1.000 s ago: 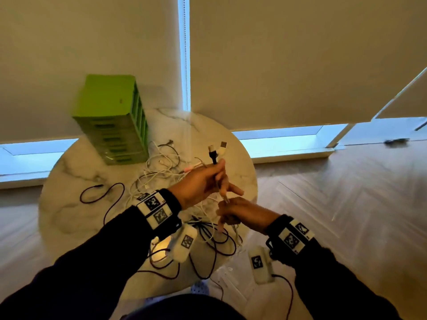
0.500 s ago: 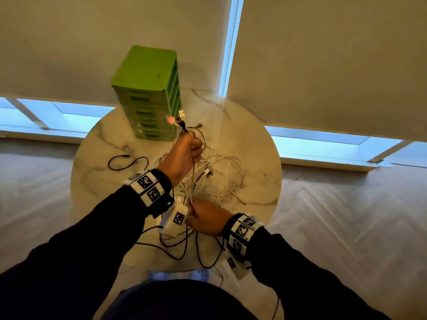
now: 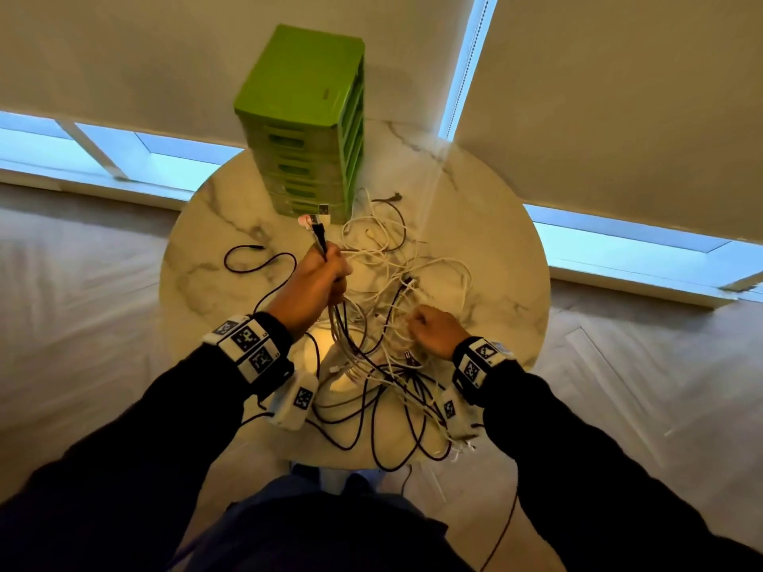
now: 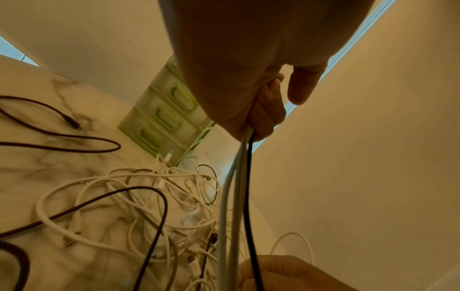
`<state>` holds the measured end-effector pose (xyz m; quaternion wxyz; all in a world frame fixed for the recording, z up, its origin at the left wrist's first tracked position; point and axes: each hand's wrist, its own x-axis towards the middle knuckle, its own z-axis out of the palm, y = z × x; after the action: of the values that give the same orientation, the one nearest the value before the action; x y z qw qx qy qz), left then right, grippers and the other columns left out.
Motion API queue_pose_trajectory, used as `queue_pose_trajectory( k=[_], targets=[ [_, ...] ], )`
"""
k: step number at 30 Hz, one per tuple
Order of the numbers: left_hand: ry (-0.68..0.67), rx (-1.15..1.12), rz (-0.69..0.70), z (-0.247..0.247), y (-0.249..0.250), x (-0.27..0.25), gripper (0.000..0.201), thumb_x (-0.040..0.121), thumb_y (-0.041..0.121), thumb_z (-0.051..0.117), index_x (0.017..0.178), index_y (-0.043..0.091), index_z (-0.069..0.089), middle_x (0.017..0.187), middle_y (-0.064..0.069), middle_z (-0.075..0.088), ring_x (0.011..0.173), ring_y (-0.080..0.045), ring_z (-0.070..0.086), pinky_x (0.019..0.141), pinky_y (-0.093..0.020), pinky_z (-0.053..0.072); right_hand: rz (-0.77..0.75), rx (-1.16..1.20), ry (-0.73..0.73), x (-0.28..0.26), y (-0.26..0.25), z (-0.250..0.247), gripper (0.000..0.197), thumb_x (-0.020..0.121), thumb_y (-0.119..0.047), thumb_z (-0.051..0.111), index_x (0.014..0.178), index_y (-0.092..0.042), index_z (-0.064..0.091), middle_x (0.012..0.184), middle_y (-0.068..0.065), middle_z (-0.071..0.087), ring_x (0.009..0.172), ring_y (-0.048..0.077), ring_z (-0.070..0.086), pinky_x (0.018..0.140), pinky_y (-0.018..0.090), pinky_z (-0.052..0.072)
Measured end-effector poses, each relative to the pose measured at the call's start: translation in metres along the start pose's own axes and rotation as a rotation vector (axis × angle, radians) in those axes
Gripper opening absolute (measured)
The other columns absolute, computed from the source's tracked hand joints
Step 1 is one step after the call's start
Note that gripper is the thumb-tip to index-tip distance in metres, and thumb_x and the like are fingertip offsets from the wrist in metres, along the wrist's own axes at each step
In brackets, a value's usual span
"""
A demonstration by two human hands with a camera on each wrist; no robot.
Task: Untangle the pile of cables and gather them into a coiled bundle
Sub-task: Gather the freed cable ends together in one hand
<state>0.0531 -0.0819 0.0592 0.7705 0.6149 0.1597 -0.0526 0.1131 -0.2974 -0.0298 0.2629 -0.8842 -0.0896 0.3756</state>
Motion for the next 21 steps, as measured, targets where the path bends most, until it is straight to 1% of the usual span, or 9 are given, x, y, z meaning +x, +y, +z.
queue_pose_trajectory(
  k=[3,6,8,11,13,15,17,19,21],
  targets=[
    [-0.027,0.032,0.014,0.002,-0.002,0.0,0.025,0.092,0.011,0.048,0.078,0.023,0.031,0.063,0.008,0.027,0.049,-0.006,0.027,0.047,-0.02,0.028,0.0,0.014,0.1,0.002,0.009,0.005,0.026,0.1,-0.031,0.05,0.104,-0.009,0.062,0.109,0.013,0.07,0.105,0.032,0.063,0.089,0.038,0.049],
    [-0.043,0.069,-0.022,0.0,-0.007,0.005,0.029,0.094,0.006,0.047,0.078,0.024,0.03,0.063,0.005,0.026,0.051,-0.008,0.027,0.048,-0.022,0.027,0.003,0.035,0.148,0.003,0.001,0.015,0.021,0.094,-0.037,0.058,0.089,-0.017,0.057,0.093,0.007,0.069,0.089,0.029,0.064,0.079,0.037,0.05],
    [-0.052,0.092,-0.047,-0.001,-0.01,0.008,0.034,0.097,-0.002,0.044,0.079,0.024,0.03,0.064,0.005,0.025,0.051,-0.009,0.027,0.048,-0.022,0.027,0.015,0.03,0.156,0.003,-0.005,0.019,0.021,0.087,-0.042,0.06,0.083,-0.023,0.051,0.085,0.003,0.066,0.081,0.028,0.062,0.076,0.038,0.051],
    [-0.061,0.125,-0.071,-0.002,-0.013,0.012,0.035,0.097,-0.004,0.044,0.079,0.023,0.032,0.064,0.005,0.028,0.052,-0.008,0.03,0.05,-0.022,0.029,0.017,-0.029,0.106,0.002,-0.014,0.019,0.024,0.081,-0.049,0.059,0.087,-0.027,0.05,0.086,0.001,0.066,0.082,0.026,0.062,0.077,0.038,0.052],
    [-0.075,0.151,-0.087,-0.003,-0.014,0.013,0.034,0.097,-0.003,0.045,0.08,0.023,0.033,0.065,0.005,0.03,0.053,-0.007,0.032,0.051,-0.023,0.03,0.007,-0.08,0.03,-0.002,-0.019,0.016,0.022,0.086,-0.045,0.061,0.094,-0.025,0.056,0.095,0.003,0.068,0.088,0.026,0.063,0.081,0.038,0.053],
    [-0.095,0.171,-0.091,-0.004,-0.015,0.015,0.033,0.096,-0.003,0.046,0.079,0.023,0.033,0.066,0.004,0.031,0.054,-0.008,0.032,0.052,-0.023,0.031,-0.013,-0.126,-0.044,-0.004,-0.018,0.01,0.027,0.089,-0.042,0.063,0.101,-0.018,0.062,0.103,0.005,0.069,0.096,0.025,0.063,0.087,0.04,0.053],
    [-0.112,0.188,-0.091,-0.004,-0.016,0.016,0.034,0.096,-0.003,0.046,0.079,0.023,0.032,0.066,0.004,0.03,0.055,-0.009,0.031,0.053,-0.025,0.029,-0.038,-0.252,-0.127,-0.008,-0.019,0.004,0.03,0.092,-0.045,0.06,0.104,-0.018,0.065,0.108,0.003,0.068,0.103,0.024,0.061,0.093,0.04,0.05],
    [-0.134,0.195,-0.095,-0.004,-0.016,0.018,0.034,0.096,-0.003,0.045,0.079,0.023,0.032,0.066,0.004,0.03,0.056,-0.01,0.03,0.056,-0.029,0.028,-0.054,-0.335,-0.145,-0.009,-0.02,0.002,0.028,0.095,-0.052,0.054,0.094,-0.025,0.063,0.101,-0.002,0.064,0.099,0.021,0.059,0.095,0.04,0.044],
    [-0.161,0.204,-0.089,-0.005,-0.017,0.019,0.032,0.096,0.0,0.047,0.08,0.023,0.032,0.066,0.005,0.03,0.057,-0.01,0.03,0.056,-0.03,0.028,-0.053,-0.292,-0.101,-0.011,-0.023,-0.001,0.031,0.085,-0.06,0.054,0.076,-0.031,0.056,0.088,-0.007,0.06,0.088,0.017,0.055,0.091,0.043,0.043]
  ],
)
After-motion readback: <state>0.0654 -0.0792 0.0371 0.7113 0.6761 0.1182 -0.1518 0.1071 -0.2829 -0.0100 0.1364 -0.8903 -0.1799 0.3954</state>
